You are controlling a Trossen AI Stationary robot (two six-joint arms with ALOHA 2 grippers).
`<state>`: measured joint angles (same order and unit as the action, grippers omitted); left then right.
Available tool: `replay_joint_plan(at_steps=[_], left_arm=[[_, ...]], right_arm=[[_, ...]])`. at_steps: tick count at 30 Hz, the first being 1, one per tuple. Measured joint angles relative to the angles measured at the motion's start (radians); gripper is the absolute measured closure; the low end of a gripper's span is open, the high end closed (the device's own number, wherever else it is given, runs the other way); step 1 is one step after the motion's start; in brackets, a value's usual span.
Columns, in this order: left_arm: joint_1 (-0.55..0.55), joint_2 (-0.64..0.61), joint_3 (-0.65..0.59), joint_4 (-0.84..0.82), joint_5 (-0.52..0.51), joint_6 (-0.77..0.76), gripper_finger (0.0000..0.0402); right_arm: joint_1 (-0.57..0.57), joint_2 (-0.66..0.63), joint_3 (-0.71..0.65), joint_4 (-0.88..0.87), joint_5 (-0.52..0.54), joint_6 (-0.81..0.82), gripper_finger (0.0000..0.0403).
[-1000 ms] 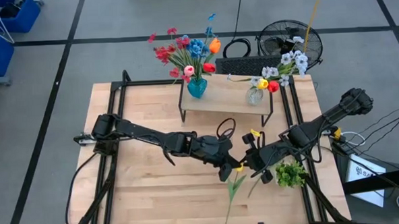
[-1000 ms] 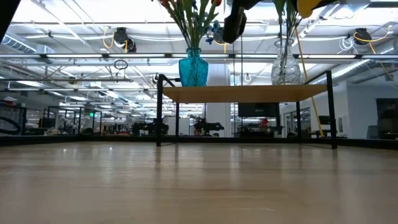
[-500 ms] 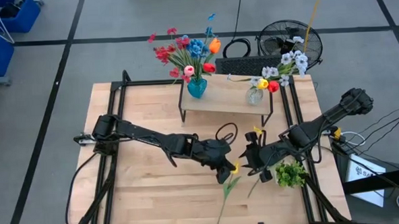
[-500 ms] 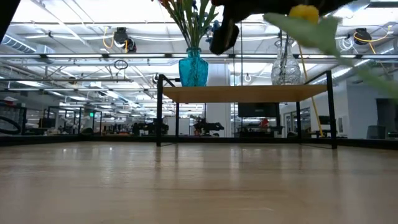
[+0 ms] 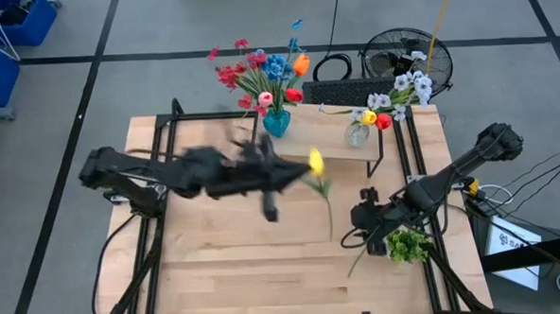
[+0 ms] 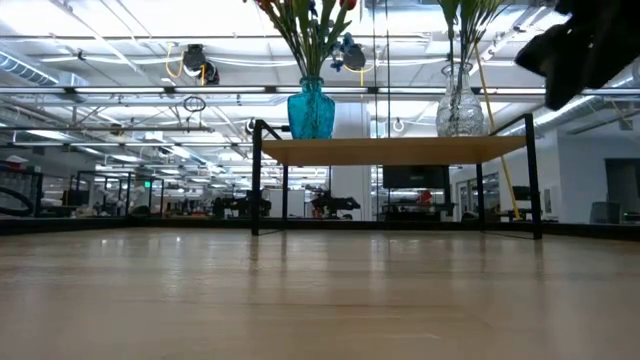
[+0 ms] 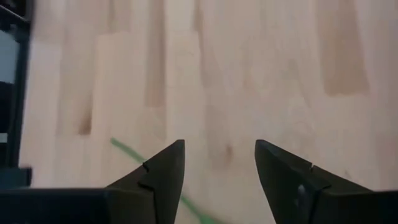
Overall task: Pick and place flowers into a vace then onto a shelf
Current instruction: Put the yellow tulip into the transparent vase
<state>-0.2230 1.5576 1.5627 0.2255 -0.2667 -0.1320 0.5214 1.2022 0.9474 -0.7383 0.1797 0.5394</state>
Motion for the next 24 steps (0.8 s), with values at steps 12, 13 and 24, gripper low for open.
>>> replay_joint_plan(at_steps=[12,13,24], left_arm=[[0.055,0.016,0.258,0.210,0.083,0.621,0.0401],[0.070,0.043,0.320,0.177,0.099,0.644,0.0401],[0.297,0.332,0.753,0.054,0.253,0.581,0.0401]], right_arm=[[0.002,0.000,-0.222,0.498,-0.026,0.028,0.0219],[0.002,0.000,-0.223,0.499,-0.026,0.028,0.0219],[0.001,0.000,-0.223,0.545,-0.022,0.025,0.0221]])
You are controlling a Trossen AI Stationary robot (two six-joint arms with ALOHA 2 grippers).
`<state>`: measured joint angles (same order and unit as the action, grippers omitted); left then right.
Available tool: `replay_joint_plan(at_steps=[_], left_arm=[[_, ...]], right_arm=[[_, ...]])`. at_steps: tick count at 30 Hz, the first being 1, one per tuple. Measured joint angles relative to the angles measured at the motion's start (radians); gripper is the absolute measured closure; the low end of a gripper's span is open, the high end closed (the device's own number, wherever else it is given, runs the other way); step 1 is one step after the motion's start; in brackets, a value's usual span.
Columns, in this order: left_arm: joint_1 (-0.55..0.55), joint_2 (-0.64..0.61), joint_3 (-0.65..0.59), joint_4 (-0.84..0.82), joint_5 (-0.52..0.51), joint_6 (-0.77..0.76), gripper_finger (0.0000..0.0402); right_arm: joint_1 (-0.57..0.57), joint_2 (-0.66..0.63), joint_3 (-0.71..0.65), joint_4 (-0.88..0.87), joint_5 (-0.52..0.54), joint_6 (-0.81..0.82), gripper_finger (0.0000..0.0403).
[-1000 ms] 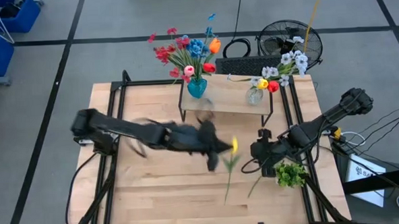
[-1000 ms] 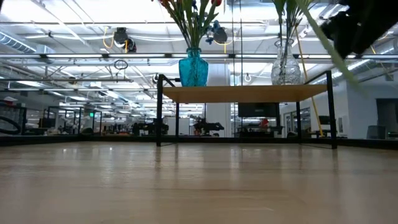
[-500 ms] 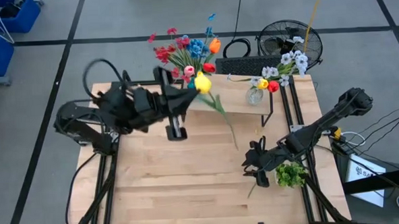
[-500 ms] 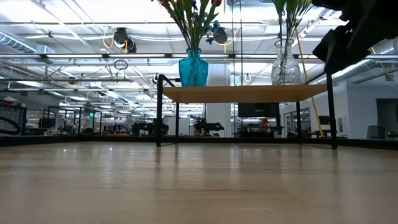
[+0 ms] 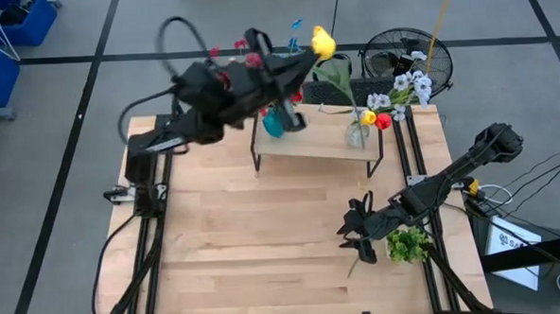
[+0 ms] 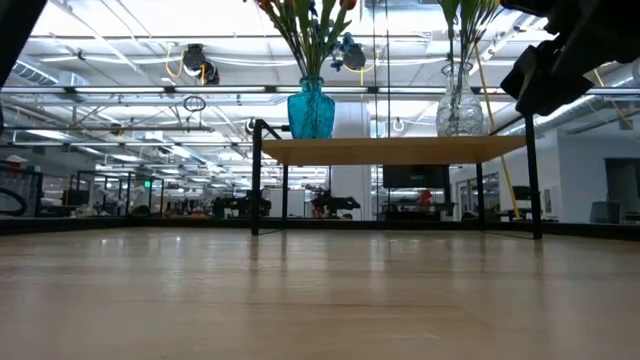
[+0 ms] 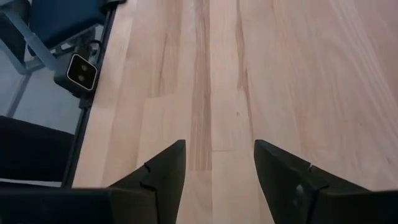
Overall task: Pick and place flowers into a vace then onto a shelf
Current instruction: Put the yellow tulip into the transparent vase
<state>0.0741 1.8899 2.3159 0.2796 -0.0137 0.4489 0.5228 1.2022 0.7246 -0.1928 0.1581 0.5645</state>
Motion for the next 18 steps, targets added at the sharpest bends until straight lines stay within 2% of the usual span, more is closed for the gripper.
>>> replay_joint_plan(at_steps=[5,10,15,18], left_arm=[[0.069,0.047,0.002,0.022,0.027,0.056,0.0401],[0.078,0.077,0.002,0.083,0.092,0.173,0.0401],[0.072,0.106,0.002,-0.008,0.100,0.225,0.0401],[0.059,0.142,0.002,-0.010,0.100,0.296,0.0401]], right_arm=[[0.000,0.000,0.000,0.000,0.003,0.000,0.0221],[0.000,0.000,0.001,-0.005,0.032,-0.001,0.0222],[0.000,0.000,0.001,-0.006,0.031,-0.002,0.0224],[0.000,0.000,0.001,-0.006,0.032,-0.008,0.0223]])
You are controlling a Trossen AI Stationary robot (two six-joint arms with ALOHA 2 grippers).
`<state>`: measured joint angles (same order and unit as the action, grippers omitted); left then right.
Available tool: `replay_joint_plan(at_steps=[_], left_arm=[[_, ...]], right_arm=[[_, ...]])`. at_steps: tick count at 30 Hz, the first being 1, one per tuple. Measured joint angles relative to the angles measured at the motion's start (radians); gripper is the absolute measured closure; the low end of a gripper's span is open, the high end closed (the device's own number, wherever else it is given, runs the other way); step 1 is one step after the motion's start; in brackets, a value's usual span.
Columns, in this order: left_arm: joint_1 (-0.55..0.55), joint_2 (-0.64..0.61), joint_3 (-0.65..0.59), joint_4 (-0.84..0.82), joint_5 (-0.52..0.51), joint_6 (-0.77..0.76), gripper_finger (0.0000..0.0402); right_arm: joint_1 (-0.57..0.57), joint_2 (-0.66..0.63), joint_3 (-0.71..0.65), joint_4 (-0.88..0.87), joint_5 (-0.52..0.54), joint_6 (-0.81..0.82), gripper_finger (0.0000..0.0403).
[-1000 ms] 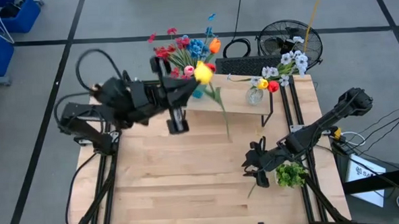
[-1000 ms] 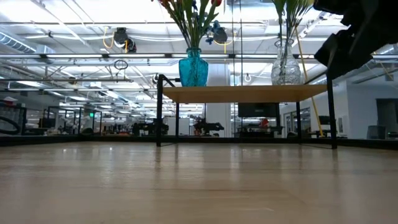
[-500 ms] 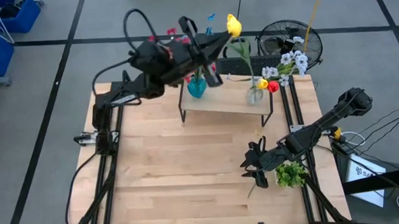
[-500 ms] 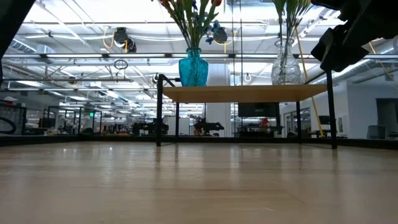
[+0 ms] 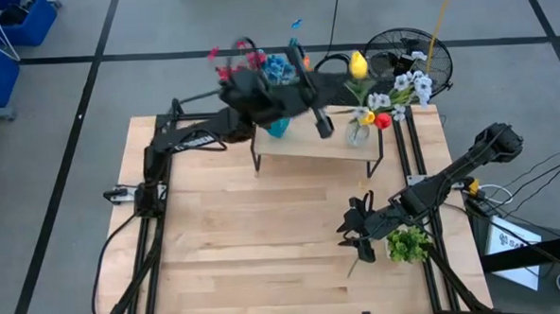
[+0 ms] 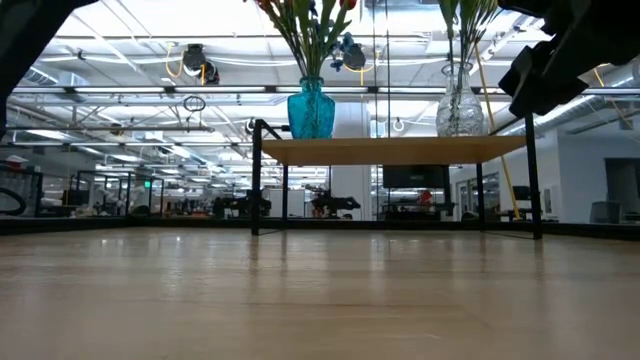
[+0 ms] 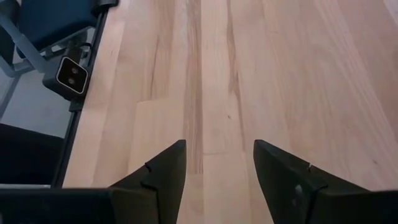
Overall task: Pick and place flowers into a vace then onto a shelf
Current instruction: Put the yellow tulip into the transparent vase
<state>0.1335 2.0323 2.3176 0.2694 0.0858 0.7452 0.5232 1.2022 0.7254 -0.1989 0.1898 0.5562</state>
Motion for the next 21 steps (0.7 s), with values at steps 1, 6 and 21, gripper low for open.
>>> replay_joint_plan(at_steps=[1,6,21], left_arm=[[-0.004,0.009,-0.001,-0.002,0.000,0.033,0.0401],[-0.016,0.049,-0.001,-0.009,-0.017,0.265,0.0401],[-0.032,0.060,-0.001,0.156,-0.139,0.450,0.0401]], right_arm=[[0.000,0.000,0.000,-0.001,0.000,-0.002,0.0223],[0.000,0.000,0.000,0.000,-0.001,-0.001,0.0224],[0.000,0.000,0.000,0.000,-0.003,0.000,0.0229]])
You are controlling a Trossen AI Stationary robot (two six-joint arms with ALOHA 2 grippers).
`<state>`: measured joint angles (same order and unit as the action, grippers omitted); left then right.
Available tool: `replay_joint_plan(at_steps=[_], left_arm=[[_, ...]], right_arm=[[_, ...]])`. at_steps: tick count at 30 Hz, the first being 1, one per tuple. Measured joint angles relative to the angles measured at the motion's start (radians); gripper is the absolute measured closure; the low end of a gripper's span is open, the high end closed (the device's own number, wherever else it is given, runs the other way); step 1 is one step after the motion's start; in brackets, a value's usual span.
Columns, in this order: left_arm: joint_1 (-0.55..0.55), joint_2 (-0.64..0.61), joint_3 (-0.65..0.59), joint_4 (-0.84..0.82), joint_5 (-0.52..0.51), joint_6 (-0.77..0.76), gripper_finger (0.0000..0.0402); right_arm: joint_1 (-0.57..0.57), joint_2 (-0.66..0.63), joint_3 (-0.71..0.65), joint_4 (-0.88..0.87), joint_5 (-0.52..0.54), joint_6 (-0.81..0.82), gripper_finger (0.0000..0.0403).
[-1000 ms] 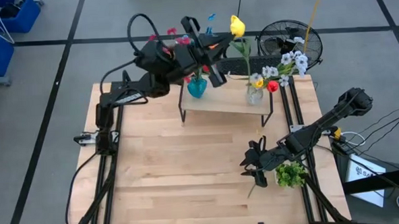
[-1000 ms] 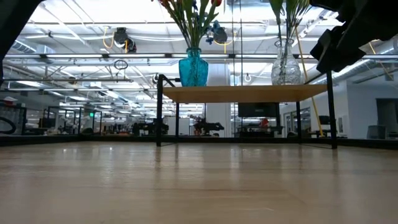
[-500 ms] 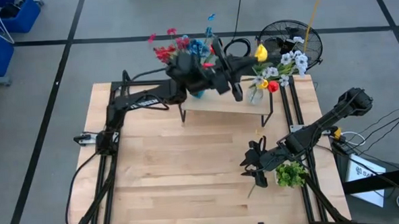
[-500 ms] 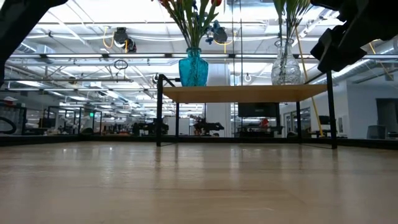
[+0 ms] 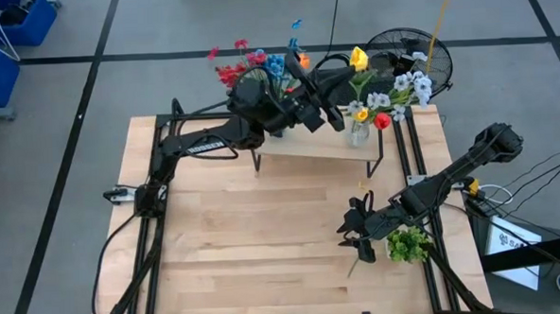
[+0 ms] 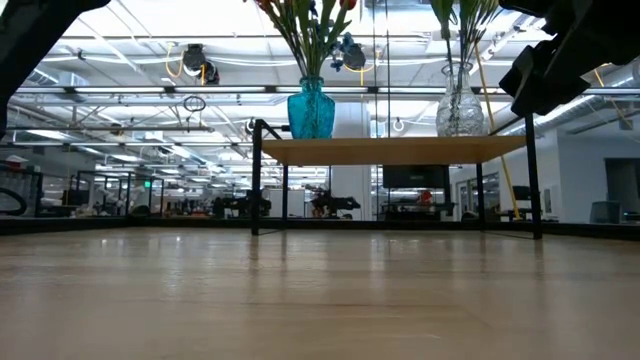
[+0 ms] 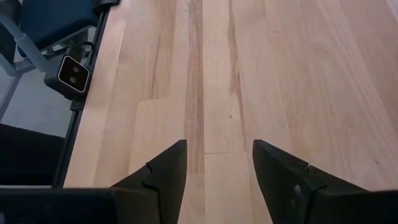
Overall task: Pick and place flowers into a vace then onto a shelf
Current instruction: Put the yellow tulip into the transparent vase
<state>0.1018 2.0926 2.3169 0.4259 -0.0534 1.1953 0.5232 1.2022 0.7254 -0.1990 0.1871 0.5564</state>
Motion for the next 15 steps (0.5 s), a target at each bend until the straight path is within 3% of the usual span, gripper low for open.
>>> replay_joint_plan(at_steps=[3,6,15], left_arm=[[-0.017,0.000,0.000,-0.002,-0.001,0.014,0.0401],[-0.046,0.000,0.000,-0.002,-0.007,0.055,0.0400],[-0.172,-0.028,0.001,-0.047,-0.235,0.093,0.0400]], right_arm=[[0.000,-0.003,0.000,0.000,0.011,-0.012,0.0229],[-0.007,-0.027,0.000,0.006,0.105,-0.053,0.0229],[-0.050,-0.194,0.000,0.126,0.348,-0.237,0.0229]])
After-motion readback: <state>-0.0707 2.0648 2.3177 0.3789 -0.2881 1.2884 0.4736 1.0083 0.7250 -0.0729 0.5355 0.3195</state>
